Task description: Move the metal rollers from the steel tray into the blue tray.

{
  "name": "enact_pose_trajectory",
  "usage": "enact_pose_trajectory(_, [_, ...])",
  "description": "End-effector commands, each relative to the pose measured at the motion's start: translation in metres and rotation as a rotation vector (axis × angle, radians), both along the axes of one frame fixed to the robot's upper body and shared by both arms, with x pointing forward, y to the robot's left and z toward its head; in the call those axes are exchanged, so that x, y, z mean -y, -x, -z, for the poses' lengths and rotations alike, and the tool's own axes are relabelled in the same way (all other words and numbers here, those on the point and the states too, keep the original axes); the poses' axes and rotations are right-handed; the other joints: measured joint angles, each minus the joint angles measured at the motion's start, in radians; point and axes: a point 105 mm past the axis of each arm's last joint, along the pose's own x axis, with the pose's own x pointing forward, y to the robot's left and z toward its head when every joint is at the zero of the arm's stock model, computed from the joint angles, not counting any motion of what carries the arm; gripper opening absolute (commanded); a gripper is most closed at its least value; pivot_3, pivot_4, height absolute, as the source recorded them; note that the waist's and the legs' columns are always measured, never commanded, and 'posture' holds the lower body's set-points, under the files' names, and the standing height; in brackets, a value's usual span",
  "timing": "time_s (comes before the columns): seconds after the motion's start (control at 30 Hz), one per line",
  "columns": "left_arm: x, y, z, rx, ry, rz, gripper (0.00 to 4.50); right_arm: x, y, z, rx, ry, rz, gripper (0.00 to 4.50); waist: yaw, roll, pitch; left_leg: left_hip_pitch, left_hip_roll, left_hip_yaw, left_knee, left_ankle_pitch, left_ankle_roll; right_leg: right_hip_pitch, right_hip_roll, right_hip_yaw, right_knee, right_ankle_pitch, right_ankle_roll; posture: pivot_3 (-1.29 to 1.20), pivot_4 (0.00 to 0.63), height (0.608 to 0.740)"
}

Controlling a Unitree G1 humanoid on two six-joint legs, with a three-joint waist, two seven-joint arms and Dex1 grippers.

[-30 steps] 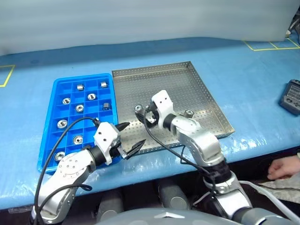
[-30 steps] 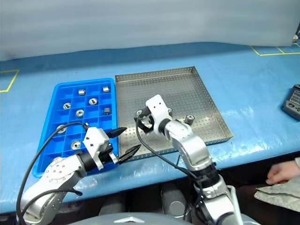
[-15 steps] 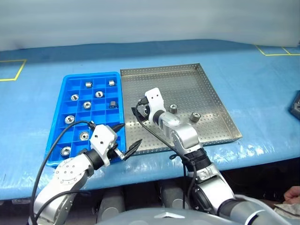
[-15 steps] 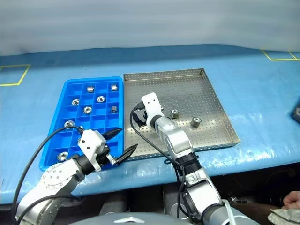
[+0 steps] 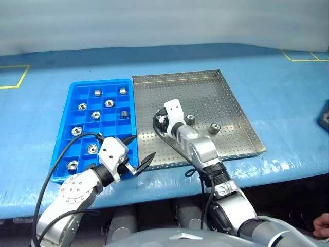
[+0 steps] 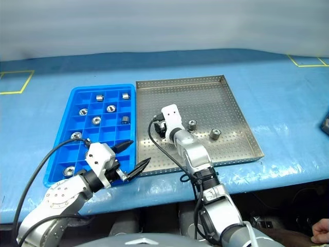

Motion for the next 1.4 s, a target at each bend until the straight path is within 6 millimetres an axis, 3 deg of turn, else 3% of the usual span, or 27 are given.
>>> enact_pose_trajectory(0.03, [0.005,0.002,-0.016,0.076,0.018,0.012,4.5,-0.002,0.001,-0.007,0.026,-0.018,-0.003,1.7,0.0,0.0,0.0,0.0,0.0,0.0,0.0,0.0,0.0,0.0,0.0,0.0,0.0,0.0,0.0,0.03,0.15,0.74])
enact_pose_trajectory(0.2, [0.002,0.001,-0.016,0.089,0.023,-0.029,4.5,-0.007,0.007,-0.009,0.023,-0.014,-0.04,1.71,0.003,0.0,0.0,0.0,0.0,0.0,0.0,0.0,0.0,0.0,0.0,0.0,0.0,0.0,0.0,0.06,0.15,0.74])
enact_pose_trajectory(0.3, [-0.003,-0.001,-0.018,0.12,0.032,-0.107,4.5,-0.017,0.007,-0.028,0.078,-0.031,-0.082,1.71,0.011,0.0,0.0,0.0,0.0,0.0,0.0,0.0,0.0,0.0,0.0,0.0,0.0,0.0,0.0,0.1,0.15,0.74])
enact_pose_trajectory(0.43, [-0.014,-0.003,-0.021,0.151,0.046,-0.218,4.5,-0.041,0.007,-0.066,0.192,-0.066,-0.171,1.71,0.026,0.002,0.001,0.0,0.0,0.0,0.0,0.0,0.0,0.0,0.0,0.0,0.0,0.0,0.0,0.14,0.15,0.74])
enact_pose_trajectory(0.57, [-0.028,0.002,-0.019,0.163,0.047,-0.33,4.5,-0.074,0.012,-0.092,0.262,-0.103,-0.285,1.71,0.047,0.002,0.001,0.0,0.001,0.0,0.0,0.0,0.0,-0.001,0.001,-0.001,0.001,0.0,0.0,0.22,0.15,0.74])
enact_pose_trajectory(0.67, [-0.034,0.008,-0.017,0.167,0.052,-0.376,4.5,-0.091,0.017,-0.1,0.276,-0.129,-0.351,1.71,0.072,0.002,0.001,0.0,0.001,0.0,-0.002,0.0,0.0,-0.001,0.0,-0.001,0.0,-0.001,-0.001,0.26,0.15,0.74])
enact_pose_trajectory(0.9, [-0.044,0.018,-0.014,0.193,0.056,-0.471,4.5,-0.127,0.028,-0.09,0.242,-0.15,-0.479,1.71,0.133,0.002,0.001,-0.001,0.0,0.001,-0.001,-0.001,0.0,-0.001,-0.001,-0.002,-0.002,-0.001,-0.002,0.32,0.15,0.74])
enact_pose_trajectory(1.13, [-0.044,0.021,-0.011,0.188,0.069,-0.493,4.5,-0.14,0.035,-0.071,0.182,-0.15,-0.539,1.71,0.15,0.003,0.002,-0.001,0.001,0.001,-0.002,-0.001,0.0,-0.002,-0.001,-0.002,-0.001,-0.002,-0.002,0.34,0.15,0.74])
enact_pose_trajectory(1.33, [-0.042,0.022,-0.011,0.184,0.075,-0.486,4.5,-0.149,0.039,-0.066,0.149,-0.179,-0.569,1.71,0.151,0.003,0.002,0.0,0.001,0.001,-0.002,-0.001,0.0,-0.002,-0.001,-0.002,-0.002,-0.002,-0.003,0.33,0.15,0.74])
enact_pose_trajectory(1.4, [-0.042,0.021,-0.01,0.182,0.077,-0.48,4.5,-0.151,0.039,-0.066,0.14,-0.187,-0.574,2.43,0.151,0.003,0.002,0.0,0.001,0.001,-0.002,-0.001,0.0,-0.001,-0.001,-0.002,-0.001,-0.002,-0.003,0.32,0.15,0.74])
